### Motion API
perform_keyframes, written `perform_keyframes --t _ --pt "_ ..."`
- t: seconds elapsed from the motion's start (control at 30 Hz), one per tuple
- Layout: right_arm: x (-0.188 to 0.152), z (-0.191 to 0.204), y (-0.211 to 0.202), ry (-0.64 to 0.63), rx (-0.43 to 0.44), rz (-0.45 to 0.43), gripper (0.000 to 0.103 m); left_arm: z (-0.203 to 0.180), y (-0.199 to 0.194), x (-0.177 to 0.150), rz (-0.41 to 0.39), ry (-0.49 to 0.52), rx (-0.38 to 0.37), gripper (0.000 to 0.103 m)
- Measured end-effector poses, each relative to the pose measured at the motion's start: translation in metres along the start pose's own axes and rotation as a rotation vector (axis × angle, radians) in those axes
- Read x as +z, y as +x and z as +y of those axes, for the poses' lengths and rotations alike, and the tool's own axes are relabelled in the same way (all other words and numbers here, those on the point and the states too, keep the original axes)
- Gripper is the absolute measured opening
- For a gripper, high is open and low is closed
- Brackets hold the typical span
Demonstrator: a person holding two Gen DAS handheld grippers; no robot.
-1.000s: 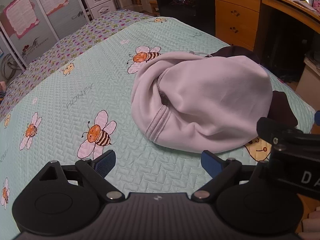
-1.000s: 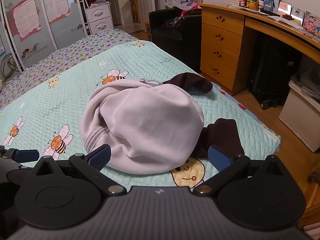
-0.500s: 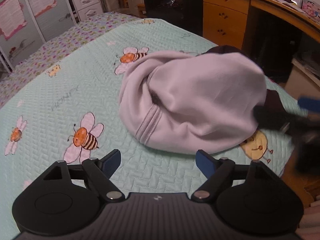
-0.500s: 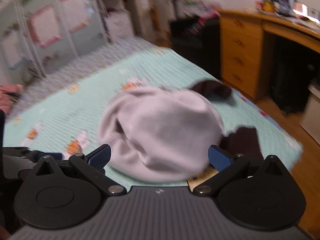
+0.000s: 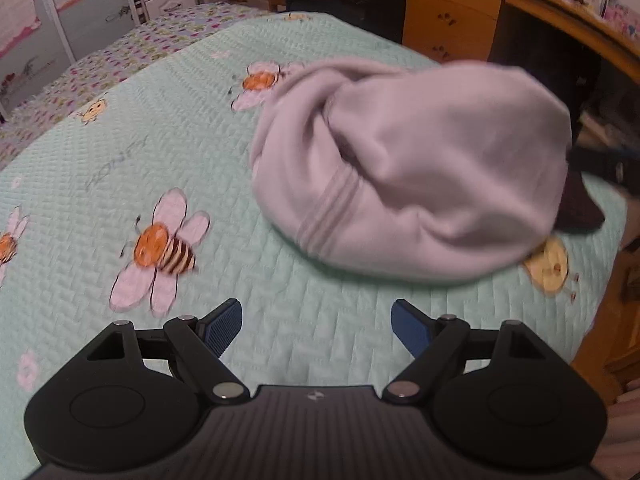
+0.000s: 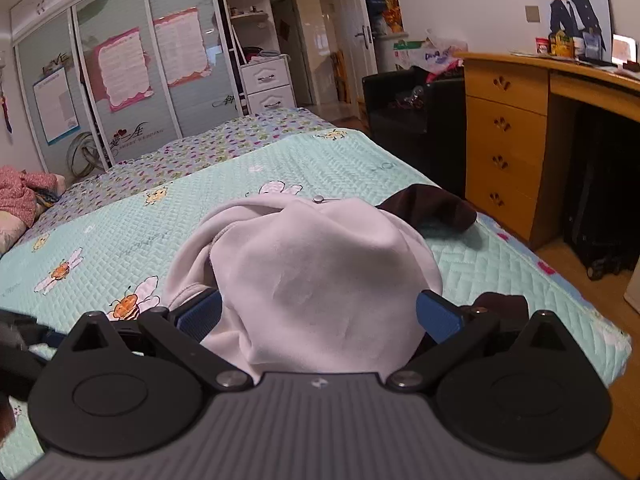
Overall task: Fold clothes
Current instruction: 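Close both tools on the grey hoodie fabric, then lift the grey hoodie up off the quilt with both tools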
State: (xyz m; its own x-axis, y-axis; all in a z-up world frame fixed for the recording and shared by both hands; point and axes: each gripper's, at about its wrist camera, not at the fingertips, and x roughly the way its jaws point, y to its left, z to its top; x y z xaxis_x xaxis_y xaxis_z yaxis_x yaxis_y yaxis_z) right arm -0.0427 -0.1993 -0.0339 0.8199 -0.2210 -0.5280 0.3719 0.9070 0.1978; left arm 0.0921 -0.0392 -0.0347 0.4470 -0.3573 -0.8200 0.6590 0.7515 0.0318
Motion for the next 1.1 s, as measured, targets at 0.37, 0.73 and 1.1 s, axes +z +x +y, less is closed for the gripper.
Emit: perform_keyframes --t 0.37,0.73,1.1 --pt "0.006 -0.026 0.044 -0.084 -0.036 -0.032 0.103 0.057 0.065 0.073 -0.106 -0.185 -0.111 0.086" --pt "0.009 -0.047 0.087 0.013 0.106 0.026 0.067 0.057 0.112 0.083 -0.012 -0.17 -0.179 0.028" --pt "0.026 -0.002 0.044 0.027 0.198 -0.028 0.012 0.035 0.029 0.073 -0.207 -0.07 -0.139 0.003"
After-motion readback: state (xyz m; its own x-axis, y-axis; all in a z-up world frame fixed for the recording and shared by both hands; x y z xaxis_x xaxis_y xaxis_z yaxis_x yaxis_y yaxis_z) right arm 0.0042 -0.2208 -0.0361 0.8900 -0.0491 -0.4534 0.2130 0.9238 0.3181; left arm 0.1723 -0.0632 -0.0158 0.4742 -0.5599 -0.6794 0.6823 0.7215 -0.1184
